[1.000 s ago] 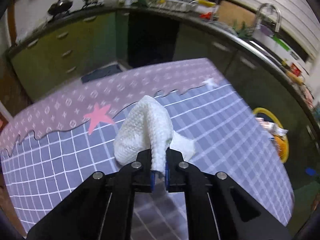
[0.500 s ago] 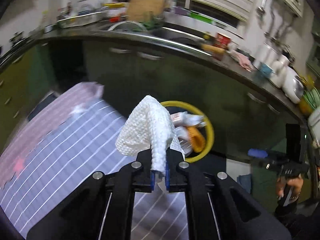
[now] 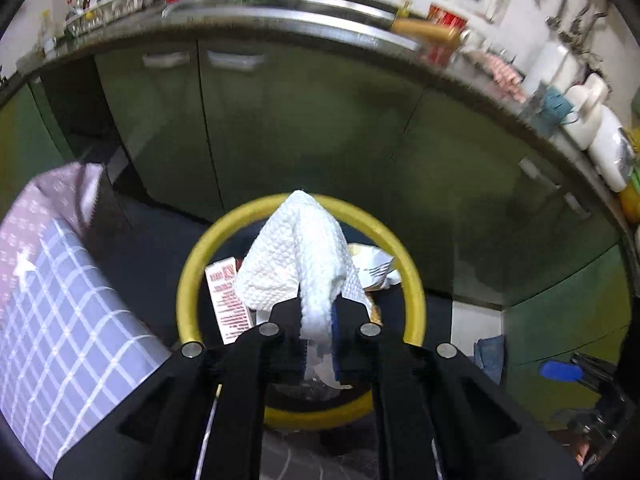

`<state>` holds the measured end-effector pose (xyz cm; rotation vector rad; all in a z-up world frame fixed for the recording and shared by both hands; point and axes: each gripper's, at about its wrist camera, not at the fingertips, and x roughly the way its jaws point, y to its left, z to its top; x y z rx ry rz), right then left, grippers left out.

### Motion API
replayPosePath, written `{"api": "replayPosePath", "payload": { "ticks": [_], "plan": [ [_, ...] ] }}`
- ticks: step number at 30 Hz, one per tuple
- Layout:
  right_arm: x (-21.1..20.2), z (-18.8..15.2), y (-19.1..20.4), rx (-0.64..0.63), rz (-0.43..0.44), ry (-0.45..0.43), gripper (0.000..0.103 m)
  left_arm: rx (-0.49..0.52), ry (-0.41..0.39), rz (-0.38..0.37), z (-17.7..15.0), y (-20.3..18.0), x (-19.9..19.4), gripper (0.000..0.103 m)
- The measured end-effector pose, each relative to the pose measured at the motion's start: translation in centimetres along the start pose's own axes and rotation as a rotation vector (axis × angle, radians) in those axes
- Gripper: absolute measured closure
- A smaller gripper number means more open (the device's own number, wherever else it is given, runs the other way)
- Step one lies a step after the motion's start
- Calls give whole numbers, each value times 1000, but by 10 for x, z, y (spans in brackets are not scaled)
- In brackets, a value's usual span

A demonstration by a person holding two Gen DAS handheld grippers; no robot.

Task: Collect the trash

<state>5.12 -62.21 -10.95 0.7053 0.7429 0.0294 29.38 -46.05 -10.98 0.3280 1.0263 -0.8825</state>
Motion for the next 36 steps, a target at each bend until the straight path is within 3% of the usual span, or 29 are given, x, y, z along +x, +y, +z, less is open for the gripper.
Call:
{"api": "replayPosePath", "payload": {
  "ticks": [2, 4, 5, 8, 12, 16, 18, 20, 23, 26, 30, 34, 36],
  "plan": [
    [-1, 0, -1, 4, 0, 3, 36, -11, 38, 10, -3, 1, 15, 82],
    [-1, 0, 0, 3, 2, 6, 36, -19, 43, 28, -7, 4, 20, 44],
    [0, -1, 1, 2, 2, 6, 36, -20, 28, 36, -11, 5, 18, 36],
    [0, -1, 7, -7, 6, 7, 34, -6, -17, 27, -19, 4, 4, 30],
    [0, -2, 18, -37, -1, 9, 31, -18, -114, 21, -40, 3, -41, 13],
    [4, -7, 38, -96, -7, 31, 24, -31, -219, 59, -72, 1, -90, 11],
    [8, -12, 49, -135, -14, 44, 20, -56, -291, 98, -104, 5, -128, 9],
    [13, -19, 65, -190, -16, 55, 16, -75, -349, 164, -133, 8, -161, 7],
    [20, -30, 91, -281, 10, 61, 6, -142, -435, 322, -188, 23, -214, 7],
    [24, -40, 118, -370, 23, 45, 4, -258, -421, 499, -242, 41, -252, 7],
    [32, -57, 156, -517, -29, 19, 4, -425, -412, 537, -307, 68, -291, 7],
    [26, -74, 182, -620, -74, -39, 4, -522, -464, 641, -365, 73, -325, 7],
    [20, -79, 190, -645, -98, -72, 4, -563, -482, 648, -386, 74, -339, 7]
  ]
}}
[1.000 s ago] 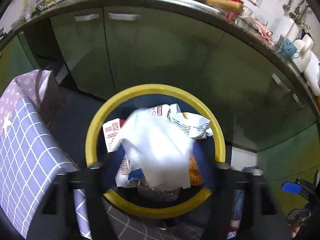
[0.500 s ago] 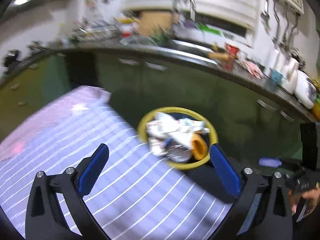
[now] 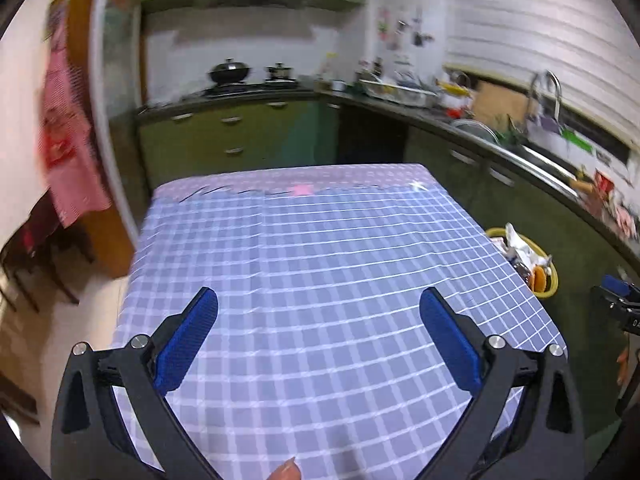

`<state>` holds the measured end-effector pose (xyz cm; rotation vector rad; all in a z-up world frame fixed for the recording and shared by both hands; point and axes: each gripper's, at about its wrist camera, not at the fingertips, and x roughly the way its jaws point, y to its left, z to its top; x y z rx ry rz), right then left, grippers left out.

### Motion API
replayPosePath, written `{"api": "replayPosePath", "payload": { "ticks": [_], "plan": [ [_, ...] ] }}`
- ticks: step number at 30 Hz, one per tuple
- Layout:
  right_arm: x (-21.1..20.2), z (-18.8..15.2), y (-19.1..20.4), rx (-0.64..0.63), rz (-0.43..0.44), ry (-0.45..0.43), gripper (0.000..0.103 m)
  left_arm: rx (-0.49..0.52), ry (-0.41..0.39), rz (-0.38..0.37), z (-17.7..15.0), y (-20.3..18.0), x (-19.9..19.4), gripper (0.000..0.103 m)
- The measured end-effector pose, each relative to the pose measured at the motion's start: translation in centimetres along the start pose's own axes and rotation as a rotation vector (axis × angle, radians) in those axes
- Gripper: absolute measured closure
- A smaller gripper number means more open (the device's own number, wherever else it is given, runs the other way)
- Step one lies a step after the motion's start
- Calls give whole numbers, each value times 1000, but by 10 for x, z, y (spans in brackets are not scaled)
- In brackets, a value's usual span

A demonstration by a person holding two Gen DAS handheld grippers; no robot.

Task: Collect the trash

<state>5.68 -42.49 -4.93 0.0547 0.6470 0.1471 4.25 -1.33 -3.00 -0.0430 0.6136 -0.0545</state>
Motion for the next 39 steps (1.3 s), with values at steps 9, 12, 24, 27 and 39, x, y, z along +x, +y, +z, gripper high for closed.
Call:
{"api": "replayPosePath", "payload": {
  "ticks": [9, 12, 24, 27, 39],
  "plan": [
    [-53, -14, 15, -11, -62, -64, 4, -44, -79, 15, -15, 26, -46, 7],
    [-68, -19, 15, -13, -80, -77, 4, -21, -93, -10, -19, 19, -57, 7],
    [-94, -22, 10, 0, -84, -128, 4, 21, -96, -44, -25, -3, -70, 7],
    [-95, -20, 8, 4, -82, -132, 4, 30, -100, -47, -24, -5, -71, 7],
    [-92, -15, 8, 4, -77, -133, 4, 33, -94, -71, -24, -8, -68, 7]
  ]
}}
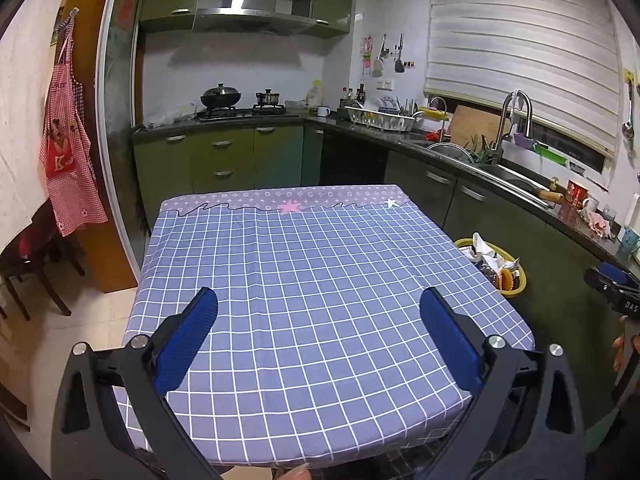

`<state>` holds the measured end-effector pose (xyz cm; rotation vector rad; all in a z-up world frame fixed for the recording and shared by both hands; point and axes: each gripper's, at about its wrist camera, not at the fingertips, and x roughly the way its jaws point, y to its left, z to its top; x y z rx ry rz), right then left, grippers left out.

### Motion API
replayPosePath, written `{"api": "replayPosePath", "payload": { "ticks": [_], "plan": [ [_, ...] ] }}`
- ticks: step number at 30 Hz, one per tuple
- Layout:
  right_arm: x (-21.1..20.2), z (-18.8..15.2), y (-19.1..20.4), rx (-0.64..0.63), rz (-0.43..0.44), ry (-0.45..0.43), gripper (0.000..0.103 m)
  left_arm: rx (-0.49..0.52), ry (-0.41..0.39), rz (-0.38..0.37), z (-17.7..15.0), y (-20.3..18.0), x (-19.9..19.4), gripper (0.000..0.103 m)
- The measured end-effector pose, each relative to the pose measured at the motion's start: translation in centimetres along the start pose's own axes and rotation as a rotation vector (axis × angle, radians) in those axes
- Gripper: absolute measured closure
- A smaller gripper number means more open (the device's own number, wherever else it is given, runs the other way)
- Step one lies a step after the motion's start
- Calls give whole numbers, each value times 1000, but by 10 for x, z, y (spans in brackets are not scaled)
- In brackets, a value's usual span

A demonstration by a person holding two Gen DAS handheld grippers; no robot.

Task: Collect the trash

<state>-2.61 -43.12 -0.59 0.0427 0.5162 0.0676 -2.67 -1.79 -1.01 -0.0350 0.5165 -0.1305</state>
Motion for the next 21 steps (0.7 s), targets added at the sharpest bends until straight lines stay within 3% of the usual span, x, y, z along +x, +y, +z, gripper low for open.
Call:
{"api": "replayPosePath", "payload": {
  "ticks": [21],
  "plan": [
    [-1, 2, 7, -9, 3, -6, 4, -3, -28, -25, 3, -5, -8, 7]
  ]
}}
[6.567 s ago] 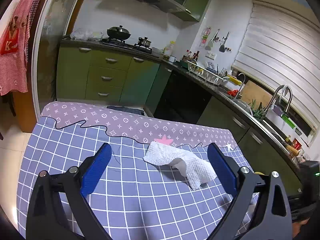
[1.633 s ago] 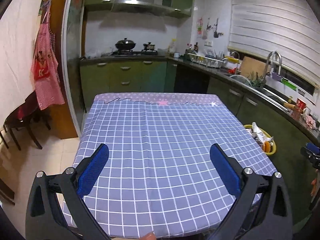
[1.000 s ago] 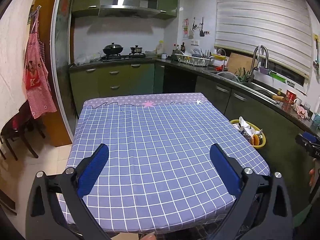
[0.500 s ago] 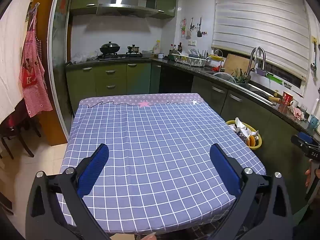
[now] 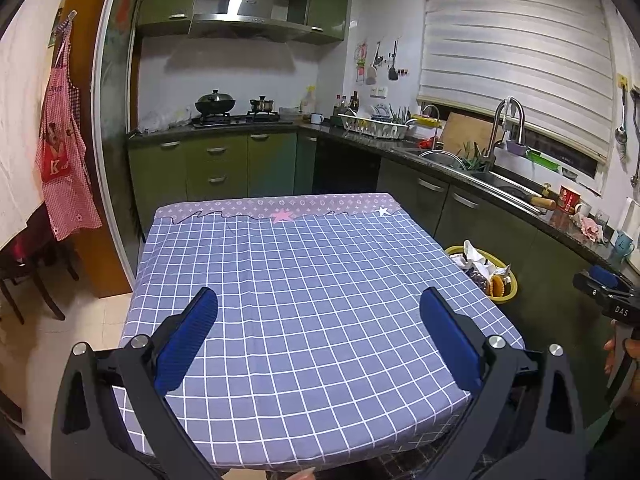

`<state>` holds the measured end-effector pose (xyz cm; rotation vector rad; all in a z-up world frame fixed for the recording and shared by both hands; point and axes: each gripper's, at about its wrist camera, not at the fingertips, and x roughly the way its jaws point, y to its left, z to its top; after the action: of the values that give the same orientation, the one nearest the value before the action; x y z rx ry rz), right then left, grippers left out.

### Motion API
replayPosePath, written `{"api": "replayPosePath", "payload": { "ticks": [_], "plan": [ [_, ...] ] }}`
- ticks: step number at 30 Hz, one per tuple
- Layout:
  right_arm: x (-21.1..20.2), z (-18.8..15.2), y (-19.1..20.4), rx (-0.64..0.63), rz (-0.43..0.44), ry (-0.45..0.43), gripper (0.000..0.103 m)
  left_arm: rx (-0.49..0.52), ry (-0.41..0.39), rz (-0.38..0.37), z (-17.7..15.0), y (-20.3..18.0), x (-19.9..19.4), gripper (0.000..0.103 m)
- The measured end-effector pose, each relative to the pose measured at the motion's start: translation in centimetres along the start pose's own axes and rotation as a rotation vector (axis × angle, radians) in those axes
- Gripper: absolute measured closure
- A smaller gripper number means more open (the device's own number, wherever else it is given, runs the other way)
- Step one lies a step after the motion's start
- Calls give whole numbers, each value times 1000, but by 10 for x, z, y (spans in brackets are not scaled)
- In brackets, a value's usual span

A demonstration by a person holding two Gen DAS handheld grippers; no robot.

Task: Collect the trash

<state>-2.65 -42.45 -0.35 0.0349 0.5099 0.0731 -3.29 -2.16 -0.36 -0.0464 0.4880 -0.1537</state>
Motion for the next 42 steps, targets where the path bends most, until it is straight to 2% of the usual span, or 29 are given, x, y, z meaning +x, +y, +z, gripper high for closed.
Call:
{"api": "replayPosePath", "payload": {
  "ticks": [42],
  "plan": [
    [0, -2, 1, -4, 9, 8, 4, 12, 14, -9, -1, -2, 3, 7]
  ]
}}
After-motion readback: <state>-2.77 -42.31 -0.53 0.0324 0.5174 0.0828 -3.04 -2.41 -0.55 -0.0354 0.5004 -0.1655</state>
